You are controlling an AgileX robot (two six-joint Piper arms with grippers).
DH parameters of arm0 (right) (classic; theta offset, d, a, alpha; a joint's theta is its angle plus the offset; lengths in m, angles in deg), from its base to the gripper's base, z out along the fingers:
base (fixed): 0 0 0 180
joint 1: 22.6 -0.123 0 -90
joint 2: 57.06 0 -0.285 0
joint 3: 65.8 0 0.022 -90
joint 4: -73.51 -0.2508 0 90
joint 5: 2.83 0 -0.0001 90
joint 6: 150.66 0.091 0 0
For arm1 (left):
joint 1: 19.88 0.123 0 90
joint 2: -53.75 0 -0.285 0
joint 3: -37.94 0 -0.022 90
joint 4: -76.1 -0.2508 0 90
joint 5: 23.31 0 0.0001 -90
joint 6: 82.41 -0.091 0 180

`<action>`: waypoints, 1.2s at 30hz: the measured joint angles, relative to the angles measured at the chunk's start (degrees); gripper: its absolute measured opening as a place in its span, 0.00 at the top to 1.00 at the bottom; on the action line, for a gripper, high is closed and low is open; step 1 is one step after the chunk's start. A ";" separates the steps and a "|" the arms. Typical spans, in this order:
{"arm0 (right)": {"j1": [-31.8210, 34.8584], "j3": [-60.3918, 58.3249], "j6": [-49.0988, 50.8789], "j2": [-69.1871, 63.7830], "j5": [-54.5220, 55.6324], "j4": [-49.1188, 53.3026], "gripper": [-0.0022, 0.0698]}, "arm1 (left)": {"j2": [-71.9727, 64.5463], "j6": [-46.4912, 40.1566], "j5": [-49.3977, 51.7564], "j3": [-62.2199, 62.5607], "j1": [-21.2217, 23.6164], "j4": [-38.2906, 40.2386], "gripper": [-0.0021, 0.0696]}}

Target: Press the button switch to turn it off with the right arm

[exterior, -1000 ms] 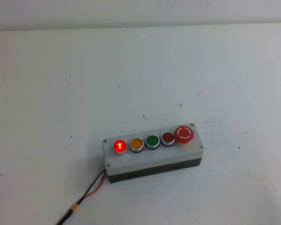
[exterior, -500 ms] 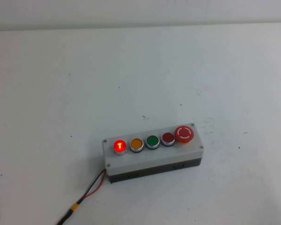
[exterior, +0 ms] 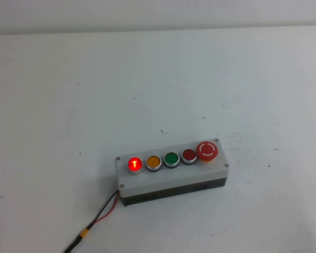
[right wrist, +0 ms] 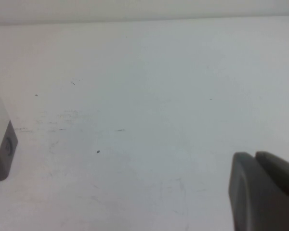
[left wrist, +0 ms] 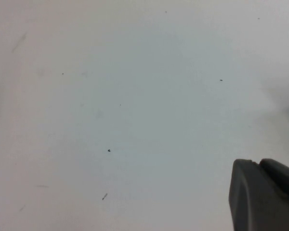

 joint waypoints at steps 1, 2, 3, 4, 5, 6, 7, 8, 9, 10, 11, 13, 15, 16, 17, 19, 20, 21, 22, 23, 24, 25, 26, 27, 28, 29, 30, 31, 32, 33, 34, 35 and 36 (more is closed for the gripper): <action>0.00 0.00 0.00 0.00 0.00 0.00 0.99 | 0.00 0.00 0.00 0.00 0.00 0.00 0.97; 0.00 0.00 0.00 0.00 0.00 0.00 0.99 | 0.00 0.00 0.00 0.00 0.00 0.00 0.97; 0.00 0.00 0.00 0.00 0.00 0.00 0.99 | 0.00 0.00 0.00 0.00 0.00 0.00 0.97; 0.00 0.00 0.00 0.00 0.00 0.00 0.99 | 0.00 0.00 0.00 0.00 0.00 0.00 0.97; 0.00 0.00 0.00 0.00 0.00 0.00 0.99 | 0.00 0.00 0.00 0.00 0.00 0.00 0.97; 0.00 0.00 0.00 0.00 0.00 0.00 0.99 | 0.00 0.00 0.00 0.00 0.00 0.00 0.97; 0.00 0.00 0.00 0.00 0.00 0.00 0.99 | 0.00 0.00 0.00 0.00 0.00 0.00 0.97; 0.00 0.00 0.00 0.00 0.00 0.00 0.99 | 0.00 0.00 0.00 0.00 0.00 0.00 0.97; 0.00 0.00 0.00 0.00 0.00 0.00 0.99 | 0.00 0.00 0.00 0.00 0.00 0.00 0.97; 0.00 0.00 0.00 0.00 0.00 0.00 0.99 | 0.00 0.00 0.00 0.00 0.00 0.00 0.97; 0.00 0.00 0.00 0.00 0.00 0.00 0.99 | 0.00 0.00 0.00 0.00 0.00 0.00 0.97; 0.00 0.00 0.00 0.00 0.00 0.00 0.99 | 0.00 0.00 0.00 0.00 0.00 0.00 0.97; 0.00 0.00 0.00 0.00 0.00 0.00 0.99 | 0.00 0.00 0.00 0.00 0.00 0.00 0.97; 0.00 0.00 0.00 0.00 0.24 0.00 0.99 | 0.00 0.00 0.00 0.00 0.00 0.00 0.97; 0.00 0.00 0.18 0.00 0.90 -0.17 0.99 | 0.00 0.00 0.00 0.00 0.00 0.00 0.97; 0.00 0.00 0.24 0.00 2.80 -3.05 0.99 | 0.00 0.00 0.00 0.00 0.00 0.00 0.97; 0.00 0.00 0.24 0.00 4.13 -6.00 0.99 | 0.00 0.00 0.00 0.00 0.00 0.00 0.97; 0.00 0.00 0.24 0.00 5.36 -8.77 0.99 | 0.00 0.00 0.00 0.00 0.00 0.00 0.97; 0.00 0.00 0.24 0.00 6.99 -12.68 0.99 | 0.00 0.00 0.00 0.00 0.00 0.00 0.97; 0.00 0.00 0.37 0.00 8.65 -16.92 0.99 | 0.00 0.00 0.00 0.00 0.00 0.00 0.97; 0.00 0.00 0.37 0.00 10.25 -21.15 0.99 | 0.00 0.00 0.00 0.00 0.00 0.00 0.97; 0.00 0.00 0.37 0.00 11.63 -24.79 0.99 | 0.00 0.00 0.00 0.00 0.00 0.00 0.97; 0.00 0.00 0.37 0.00 12.87 -27.18 0.99 | 0.00 0.00 0.00 0.00 0.00 0.00 0.97; 0.00 0.00 0.37 0.00 13.72 -28.28 0.99 | 0.00 0.00 0.00 0.00 0.00 0.00 0.97; 0.00 0.00 0.37 0.00 14.65 -29.27 0.99 | 0.00 0.00 0.00 0.00 0.00 0.00 0.97; 0.00 0.00 0.48 0.00 15.35 -30.40 0.99 | 0.00 0.00 0.00 0.00 0.00 0.00 0.97; 0.00 0.00 0.60 0.00 15.68 -31.44 0.99 | 0.00 0.00 0.00 0.00 0.00 0.00 0.97; 0.00 0.00 0.60 0.00 15.68 -33.04 0.99 | 0.00 0.00 0.00 0.00 0.00 0.00 0.97; 0.00 0.00 0.60 0.00 14.92 -34.73 0.99 | 0.00 0.00 0.00 0.00 0.00 0.00 0.97; 0.00 0.31 0.60 0.00 13.25 -36.40 0.99 | 0.00 0.00 0.00 0.00 0.00 0.00 0.97; 0.00 1.21 0.60 0.00 10.72 -37.58 0.99 | 0.00 0.00 0.00 0.00 0.00 0.00 0.97; 0.00 2.75 0.60 -0.12 7.54 -38.36 0.99 | 0.00 0.00 0.00 0.00 0.00 0.00 0.97; 0.00 4.43 0.60 -0.71 4.79 -38.60 0.99 | 0.00 0.00 0.00 0.00 0.00 0.00 0.97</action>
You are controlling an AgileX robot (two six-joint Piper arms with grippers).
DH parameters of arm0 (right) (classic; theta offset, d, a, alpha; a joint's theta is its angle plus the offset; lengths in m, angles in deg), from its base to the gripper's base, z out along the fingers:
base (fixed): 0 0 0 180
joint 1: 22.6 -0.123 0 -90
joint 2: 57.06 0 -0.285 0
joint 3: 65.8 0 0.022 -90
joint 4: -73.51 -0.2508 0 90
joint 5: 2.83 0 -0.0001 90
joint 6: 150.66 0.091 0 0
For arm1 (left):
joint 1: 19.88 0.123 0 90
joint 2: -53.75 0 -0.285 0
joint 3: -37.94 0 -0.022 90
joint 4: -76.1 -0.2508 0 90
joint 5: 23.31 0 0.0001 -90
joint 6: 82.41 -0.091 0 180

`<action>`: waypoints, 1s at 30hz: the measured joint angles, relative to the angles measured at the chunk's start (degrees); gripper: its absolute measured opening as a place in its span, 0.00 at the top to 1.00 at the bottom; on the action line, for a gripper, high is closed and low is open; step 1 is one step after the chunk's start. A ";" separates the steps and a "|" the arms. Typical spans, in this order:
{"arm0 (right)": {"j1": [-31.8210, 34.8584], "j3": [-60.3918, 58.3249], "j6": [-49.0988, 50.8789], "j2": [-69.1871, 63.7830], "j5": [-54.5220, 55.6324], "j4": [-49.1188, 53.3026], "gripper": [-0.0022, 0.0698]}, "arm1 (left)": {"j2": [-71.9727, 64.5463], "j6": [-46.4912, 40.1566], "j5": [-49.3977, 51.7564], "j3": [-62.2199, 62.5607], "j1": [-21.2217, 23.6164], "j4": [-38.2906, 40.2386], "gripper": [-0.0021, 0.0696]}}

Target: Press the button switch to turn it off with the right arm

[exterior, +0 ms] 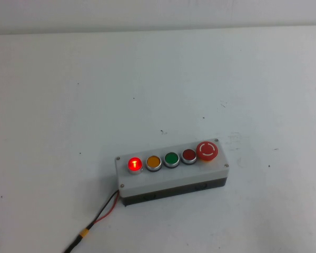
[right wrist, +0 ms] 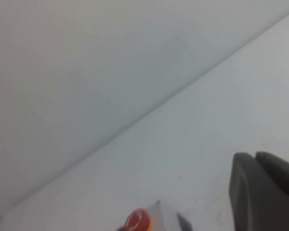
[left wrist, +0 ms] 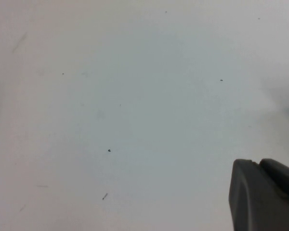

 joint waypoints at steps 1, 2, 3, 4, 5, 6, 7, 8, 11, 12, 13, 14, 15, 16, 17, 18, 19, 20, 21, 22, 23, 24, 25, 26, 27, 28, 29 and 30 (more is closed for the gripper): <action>0.00 2.56 0.00 -1.47 -3.57 -0.12 0.99 | 0.00 0.00 0.00 0.00 0.00 0.00 0.97; 0.00 5.34 -0.21 -3.63 -7.43 0.08 0.99 | 0.00 0.00 0.00 0.00 0.00 0.00 0.97; 0.00 7.80 -0.33 -5.75 -10.78 0.88 0.99 | 0.00 0.00 0.00 0.00 0.00 0.00 0.97; 0.00 10.96 -0.75 -8.85 -15.39 2.13 0.99 | 0.00 0.00 0.00 0.00 0.00 0.00 0.97; 0.00 14.28 -1.08 -12.25 -20.23 3.72 0.99 | 0.00 0.00 0.00 0.00 0.00 0.00 0.97; 0.00 16.92 -1.54 -15.16 -25.17 5.16 0.99 | 0.00 0.00 0.00 0.00 0.00 0.00 0.97; 0.00 20.18 -1.54 -18.93 -30.13 7.04 0.99 | 0.00 0.00 0.00 0.00 0.00 0.00 0.97; 0.00 23.33 -2.02 -22.71 -34.74 8.81 0.99 | 0.00 0.00 0.00 0.00 0.00 0.00 0.97; 0.00 31.11 -5.41 -33.30 -43.96 12.35 0.99 | 0.00 0.00 0.00 0.00 0.00 0.00 0.97; 0.00 32.79 -6.46 -35.82 -45.47 12.80 0.99 | 0.00 0.00 0.00 0.00 0.00 0.00 0.97; 0.00 34.70 -7.61 -38.86 -46.96 13.16 0.99 | 0.00 0.00 0.00 0.00 0.00 0.00 0.97; 0.00 36.50 -8.63 -41.76 -48.07 13.16 0.99 | 0.00 0.00 0.00 0.00 0.00 0.00 0.97; 0.00 37.86 -9.50 -44.00 -48.84 13.16 0.99 | 0.00 0.00 0.00 0.00 0.00 -0.10 0.97; -0.13 39.46 -10.51 -46.74 -49.62 12.99 0.99 | 0.00 0.00 0.00 0.00 0.00 -0.10 0.97; -0.84 40.96 -11.05 -49.42 -49.92 12.85 0.99 | 0.00 0.00 0.00 0.00 0.00 -0.10 0.97; -1.79 42.33 -11.32 -52.07 -49.92 12.75 0.99 | 0.00 0.00 0.00 0.00 0.00 -0.10 0.97; -3.47 43.55 -11.54 -54.70 -49.92 12.93 0.99 | 0.00 0.00 0.00 0.00 0.00 -0.10 0.97; -5.71 44.68 -11.39 -57.24 -49.45 13.31 0.99 | 0.00 0.00 0.00 0.00 0.00 -0.10 0.97; -8.46 45.58 -10.77 -59.24 -48.97 13.87 0.99 | 0.00 0.00 0.00 0.00 0.00 -0.10 0.97; -11.61 46.78 -9.75 -61.73 -48.31 15.15 0.99 | 0.00 0.00 0.00 0.00 0.00 -0.10 0.97; -15.08 48.10 -8.20 -64.24 -47.71 17.04 0.99 | 0.00 0.00 0.00 0.00 0.00 -0.10 0.97; -18.00 49.28 -6.61 -66.26 -47.28 18.97 0.99 | 0.00 0.00 0.00 0.00 0.00 -0.10 0.97; -21.70 50.96 -4.51 -68.79 -46.93 21.58 0.99 | 0.00 0.00 0.00 0.00 0.00 -0.10 0.97; -25.33 52.87 -2.53 -71.34 -46.70 24.22 0.99 | 0.00 0.00 0.00 0.00 0.00 -0.10 0.97; -28.09 54.95 -1.17 -73.90 -46.70 26.73 0.99 | 0.00 0.00 0.00 0.00 0.00 -0.10 0.97; -31.24 57.23 0.15 -76.42 -46.70 28.79 0.99 | 0.00 0.00 0.00 0.00 0.00 -0.10 0.97; -33.89 59.59 0.91 -78.88 -46.70 30.06 0.99 | 0.00 0.00 0.00 0.00 0.00 -0.10 0.97; -35.94 61.56 1.32 -80.78 -46.70 30.57 0.99 | 0.00 0.00 0.00 0.00 0.00 -0.10 0.97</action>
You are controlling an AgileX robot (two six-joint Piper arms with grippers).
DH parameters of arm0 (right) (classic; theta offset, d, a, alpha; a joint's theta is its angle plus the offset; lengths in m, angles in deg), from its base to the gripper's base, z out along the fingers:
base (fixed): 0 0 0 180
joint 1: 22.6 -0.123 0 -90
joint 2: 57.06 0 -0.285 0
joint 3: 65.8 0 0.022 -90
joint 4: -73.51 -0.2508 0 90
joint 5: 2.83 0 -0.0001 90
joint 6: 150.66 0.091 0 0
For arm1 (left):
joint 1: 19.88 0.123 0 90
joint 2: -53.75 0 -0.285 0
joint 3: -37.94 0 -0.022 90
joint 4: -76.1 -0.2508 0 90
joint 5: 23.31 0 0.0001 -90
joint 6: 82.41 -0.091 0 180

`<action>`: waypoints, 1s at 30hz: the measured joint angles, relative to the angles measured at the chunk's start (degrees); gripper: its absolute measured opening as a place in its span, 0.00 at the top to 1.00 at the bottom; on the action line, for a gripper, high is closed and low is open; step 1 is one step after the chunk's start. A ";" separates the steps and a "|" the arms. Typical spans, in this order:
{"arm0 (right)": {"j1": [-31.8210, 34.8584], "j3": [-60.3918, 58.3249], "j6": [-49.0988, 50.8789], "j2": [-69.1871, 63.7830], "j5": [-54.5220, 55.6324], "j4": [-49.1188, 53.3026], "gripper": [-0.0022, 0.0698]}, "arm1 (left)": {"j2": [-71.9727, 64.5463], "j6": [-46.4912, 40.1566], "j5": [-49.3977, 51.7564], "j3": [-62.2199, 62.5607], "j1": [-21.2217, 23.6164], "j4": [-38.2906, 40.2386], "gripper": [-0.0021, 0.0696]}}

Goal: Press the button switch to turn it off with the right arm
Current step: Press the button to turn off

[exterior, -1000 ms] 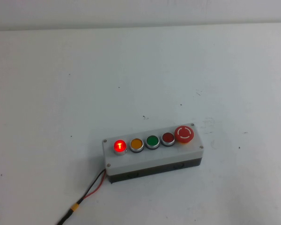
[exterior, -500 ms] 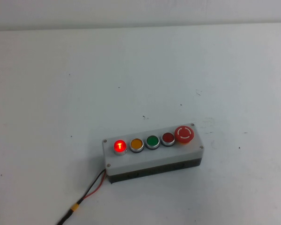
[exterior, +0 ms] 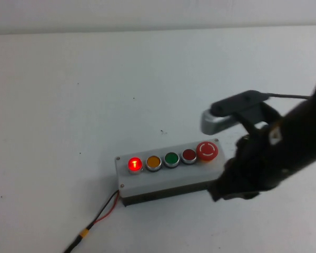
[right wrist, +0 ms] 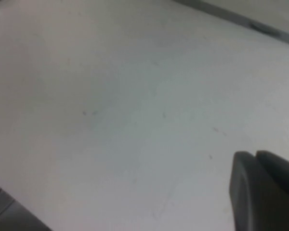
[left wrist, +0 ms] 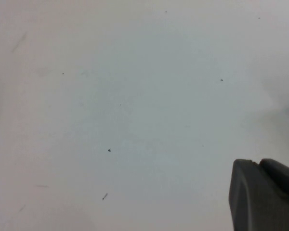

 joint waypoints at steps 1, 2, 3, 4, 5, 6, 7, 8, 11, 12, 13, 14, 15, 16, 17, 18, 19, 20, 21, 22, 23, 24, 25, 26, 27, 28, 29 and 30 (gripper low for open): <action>-1.53 2.45 0.13 -2.28 0.00 0.27 0.99 | 0.00 0.00 0.00 0.00 0.00 0.00 0.97; -2.68 4.95 0.16 -4.46 0.11 0.54 0.99 | 0.00 0.00 0.00 0.00 0.00 0.00 0.97; -3.35 7.00 0.16 -6.17 0.11 0.67 0.99 | 0.00 0.00 0.00 0.00 0.00 0.00 0.97; -3.98 9.61 0.16 -8.30 0.11 0.81 0.99 | 0.00 0.00 0.00 0.00 0.00 0.00 0.97; -4.44 12.32 0.16 -10.42 0.11 0.89 0.99 | 0.00 0.00 0.00 0.00 0.00 0.00 0.97; -4.75 15.07 0.05 -12.57 0.11 0.93 0.99 | 0.00 0.00 0.00 0.00 0.00 0.00 0.97; -4.89 17.82 -0.07 -14.73 0.11 0.93 0.99 | 0.00 0.00 0.00 0.00 0.00 0.00 0.97; -5.27 20.58 -0.23 -16.95 0.11 1.03 0.99 | 0.00 0.00 0.00 0.00 0.00 0.00 0.97; -5.77 28.09 -1.09 -23.22 -1.14 1.03 0.99 | 0.00 0.00 0.00 0.00 0.00 0.00 0.97; -6.06 30.18 -1.22 -25.00 -1.77 1.16 0.99 | 0.00 0.00 0.00 0.00 0.00 0.00 0.97; -6.35 32.63 -1.32 -27.17 -2.75 1.27 0.99 | 0.00 0.00 0.00 0.00 0.00 0.00 0.97; -6.77 34.93 -1.32 -29.21 -3.82 1.25 0.99 | 0.00 0.00 0.00 0.00 0.00 0.00 0.97; -7.05 36.62 -1.45 -30.73 -4.88 1.25 0.99 | 0.00 0.00 0.00 0.00 0.00 0.00 0.97; -7.32 38.44 -1.61 -32.43 -5.70 1.25 0.99 | 0.00 0.00 0.00 0.00 0.00 0.00 0.97; -7.63 40.02 -1.92 -33.90 -6.38 1.25 0.99 | 0.00 0.00 0.00 0.00 0.00 0.00 0.97; -7.81 41.32 -2.32 -35.09 -6.89 1.25 0.99 | 0.00 0.00 0.00 0.00 0.00 0.00 0.97; -8.06 42.33 -2.44 -35.98 -7.13 1.25 0.99 | 0.00 0.00 0.00 0.00 0.00 0.00 0.97; -8.16 43.04 -2.87 -36.52 -7.36 1.25 0.99 | 0.00 0.00 0.00 0.00 0.00 0.00 0.97; -8.29 43.46 -2.87 -36.90 -7.60 1.25 0.99 | 0.00 0.00 0.00 0.00 0.00 0.00 0.97; -8.38 43.83 -2.87 -37.04 -7.73 1.25 0.99 | 0.00 0.00 0.00 0.00 0.00 0.00 0.97; -8.51 44.10 -3.23 -37.14 -7.73 1.25 0.99 | 0.00 0.00 0.00 0.00 0.00 0.00 0.97; -8.49 44.38 -3.21 -37.14 -7.73 1.25 0.99 | 0.00 0.00 0.00 0.00 0.00 0.00 0.97; -8.49 44.37 -3.30 -37.14 -7.73 1.40 0.99 | 0.00 0.00 0.00 0.00 0.00 0.00 0.97; -8.52 44.40 -3.30 -37.14 -7.73 1.56 0.99 | 0.00 0.00 0.00 0.00 0.00 0.00 0.97; -8.52 44.50 -3.34 -37.28 -7.73 1.67 0.99 | 0.00 0.00 0.00 0.00 0.00 0.00 0.97; -8.52 44.50 -3.34 -37.40 -7.62 1.67 0.99 | 0.00 0.00 0.00 0.00 0.00 0.00 0.97; -8.52 44.50 -3.34 -37.53 -7.62 1.76 0.99 | 0.00 0.00 0.00 0.00 0.00 0.00 0.97; -8.52 44.50 -3.44 -37.78 -7.62 1.81 0.99 | 0.00 0.00 0.00 0.00 0.00 0.00 0.97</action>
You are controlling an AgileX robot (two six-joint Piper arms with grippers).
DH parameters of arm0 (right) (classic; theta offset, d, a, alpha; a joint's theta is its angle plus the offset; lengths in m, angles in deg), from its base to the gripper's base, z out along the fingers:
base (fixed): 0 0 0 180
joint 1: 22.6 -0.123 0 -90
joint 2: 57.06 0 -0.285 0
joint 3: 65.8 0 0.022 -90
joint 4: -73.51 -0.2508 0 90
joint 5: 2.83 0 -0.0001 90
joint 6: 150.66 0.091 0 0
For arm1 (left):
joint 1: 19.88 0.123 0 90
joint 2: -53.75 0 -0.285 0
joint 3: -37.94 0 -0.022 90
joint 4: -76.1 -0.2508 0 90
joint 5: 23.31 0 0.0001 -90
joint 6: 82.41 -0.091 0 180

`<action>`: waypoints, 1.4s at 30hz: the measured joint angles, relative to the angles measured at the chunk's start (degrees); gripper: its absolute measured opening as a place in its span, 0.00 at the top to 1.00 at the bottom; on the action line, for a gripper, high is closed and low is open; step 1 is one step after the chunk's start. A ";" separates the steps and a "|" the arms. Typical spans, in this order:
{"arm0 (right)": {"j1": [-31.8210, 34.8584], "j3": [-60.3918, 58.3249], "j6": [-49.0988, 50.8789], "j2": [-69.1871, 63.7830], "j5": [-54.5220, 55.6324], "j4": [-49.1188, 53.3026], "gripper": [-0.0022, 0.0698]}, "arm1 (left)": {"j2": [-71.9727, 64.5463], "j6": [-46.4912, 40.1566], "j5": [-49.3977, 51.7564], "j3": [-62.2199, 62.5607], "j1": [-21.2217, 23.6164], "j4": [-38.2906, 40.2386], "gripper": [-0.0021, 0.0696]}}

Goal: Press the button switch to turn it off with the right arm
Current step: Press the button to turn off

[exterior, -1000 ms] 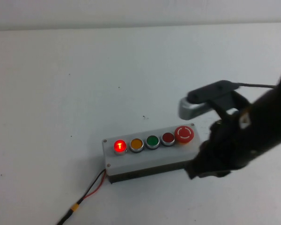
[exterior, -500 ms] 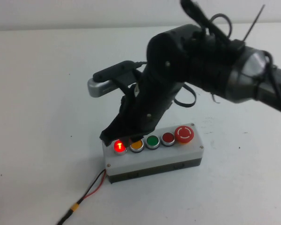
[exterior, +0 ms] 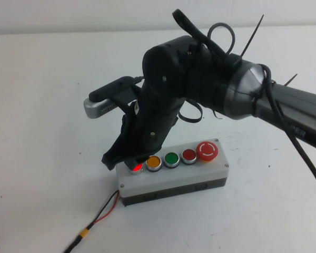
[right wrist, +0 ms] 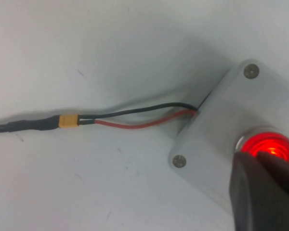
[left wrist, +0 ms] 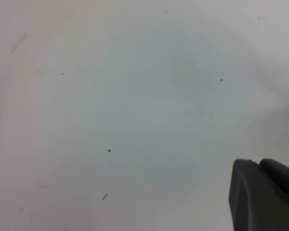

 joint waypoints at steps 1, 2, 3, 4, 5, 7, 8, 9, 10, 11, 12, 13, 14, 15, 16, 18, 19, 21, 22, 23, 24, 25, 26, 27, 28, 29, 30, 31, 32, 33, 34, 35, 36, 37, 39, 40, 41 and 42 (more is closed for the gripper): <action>0.00 0.00 0.00 -0.26 0.00 0.11 0.99 | 0.00 0.00 0.00 0.00 0.00 0.00 0.97; 0.00 0.00 0.00 -0.51 0.00 0.09 0.99 | 0.00 0.00 0.00 0.00 0.00 0.00 0.97; 0.00 0.00 0.00 -0.75 0.00 0.09 0.99 | 0.00 0.00 0.00 0.00 0.00 0.00 0.97; 0.00 0.00 0.00 -0.90 0.00 0.13 0.99 | 0.00 0.00 0.00 0.00 0.00 0.00 0.97; -0.09 0.00 0.00 -1.04 0.00 0.13 0.99 | 0.00 0.00 0.00 0.00 0.00 0.00 0.97; -0.09 0.11 0.00 -1.15 0.00 0.22 0.99 | 0.00 0.00 0.00 0.00 0.00 0.00 0.97; -0.09 0.11 0.00 -1.15 0.00 0.35 0.99 | 0.00 0.00 0.00 0.00 0.00 0.00 0.97; -0.09 0.22 0.00 -1.15 0.00 0.72 0.99 | 0.00 0.00 0.00 0.00 0.00 0.00 0.97; -0.09 0.35 0.00 -1.15 0.00 1.02 0.99 | 0.00 0.00 0.00 0.00 0.00 0.00 0.97; -0.09 0.45 0.00 -1.15 0.00 1.53 0.99 | 0.00 0.00 0.00 0.00 0.00 0.00 0.97; -0.09 0.45 0.11 -1.15 0.00 1.78 0.99 | 0.00 0.00 0.00 0.00 0.00 0.00 0.97; -0.09 0.45 0.10 -1.15 0.00 1.87 0.99 | 0.00 0.00 0.00 0.00 0.00 0.00 0.97; -0.09 0.45 0.10 -1.15 0.00 1.97 0.99 | 0.00 0.00 0.00 0.00 0.00 0.00 0.97; 0.01 0.49 0.18 -1.15 0.00 2.12 0.99 | 0.00 0.00 0.00 0.00 0.00 0.00 0.97; 0.01 0.49 0.18 -1.15 0.07 2.26 0.99 | 0.00 0.00 0.00 0.00 0.00 0.00 0.97; 0.01 0.49 0.18 -1.15 0.22 2.39 0.99 | 0.00 0.00 0.00 0.00 0.00 0.00 0.97; 0.01 0.49 0.18 -1.15 0.21 2.62 0.99 | 0.00 0.00 0.00 0.00 0.00 0.00 0.97; 0.01 0.49 0.18 -1.15 0.35 3.02 0.99 | 0.00 0.00 0.00 0.00 0.00 0.00 0.97; 0.01 0.49 0.57 -1.15 0.39 3.32 0.99 | 0.00 0.00 0.00 0.00 0.00 0.00 0.97; 0.01 0.49 0.57 -1.15 0.39 3.66 0.99 | 0.00 0.00 0.00 0.00 0.00 0.00 0.97; 0.01 0.49 0.57 -1.15 0.39 3.77 0.99 | 0.00 0.00 0.00 0.00 0.00 0.00 0.97; 0.01 0.58 0.57 -1.15 0.39 3.77 0.99 | 0.00 0.00 0.00 0.00 0.00 0.00 0.97; 0.01 0.58 0.57 -1.15 0.39 3.89 0.99 | 0.00 0.00 0.00 0.00 0.00 0.00 0.97; 0.01 0.69 0.57 -1.25 0.19 3.89 0.99 | 0.00 0.00 0.00 0.00 0.00 0.00 0.97; 0.01 0.84 0.57 -1.37 0.12 3.89 0.99 | 0.00 0.00 0.00 0.00 0.00 0.00 0.97; 0.01 0.94 0.57 -1.61 -0.02 3.89 0.99 | 0.00 0.00 0.00 0.00 0.00 0.00 0.97; 0.01 0.99 0.57 -1.76 -0.17 3.89 0.99 | 0.00 0.00 0.00 0.00 0.00 0.00 0.97; 0.01 1.11 0.57 -1.86 -0.26 3.77 0.99 | 0.00 0.00 0.00 0.00 0.00 0.00 0.97; 0.01 1.13 0.57 -1.98 -0.41 3.68 0.99 | 0.00 0.00 0.00 0.00 0.00 0.00 0.97; 0.14 1.27 0.57 -2.09 -0.58 3.54 0.99 | 0.00 0.00 0.00 0.00 0.00 0.00 0.97; 0.13 1.43 0.57 -2.19 -0.73 3.43 0.99 | 0.00 0.00 0.00 0.00 0.00 0.00 0.97; 0.25 1.53 0.57 -2.32 -0.86 3.32 0.99 | 0.00 0.00 0.00 0.00 0.00 0.00 0.97; 0.37 1.53 0.57 -2.35 -0.86 3.19 0.99 | 0.00 0.00 0.00 0.00 0.00 0.00 0.97; 0.36 1.53 0.57 -2.35 -0.93 3.04 0.99 | 0.00 0.00 0.00 0.00 0.00 0.00 0.97; 0.36 1.53 0.57 -2.35 -0.93 2.92 0.99 | 0.00 0.00 0.00 0.00 0.00 0.00 0.97; 0.36 1.53 0.57 -2.35 -0.93 2.82 0.99 | 0.00 0.00 0.00 0.00 0.00 0.00 0.97; 0.36 1.53 0.57 -2.35 -0.93 2.82 0.99 | 0.00 0.00 0.00 0.00 0.00 0.00 0.97; 0.36 1.53 0.57 -2.44 -0.93 2.82 0.99 | 0.00 0.00 0.00 0.00 0.00 0.00 0.97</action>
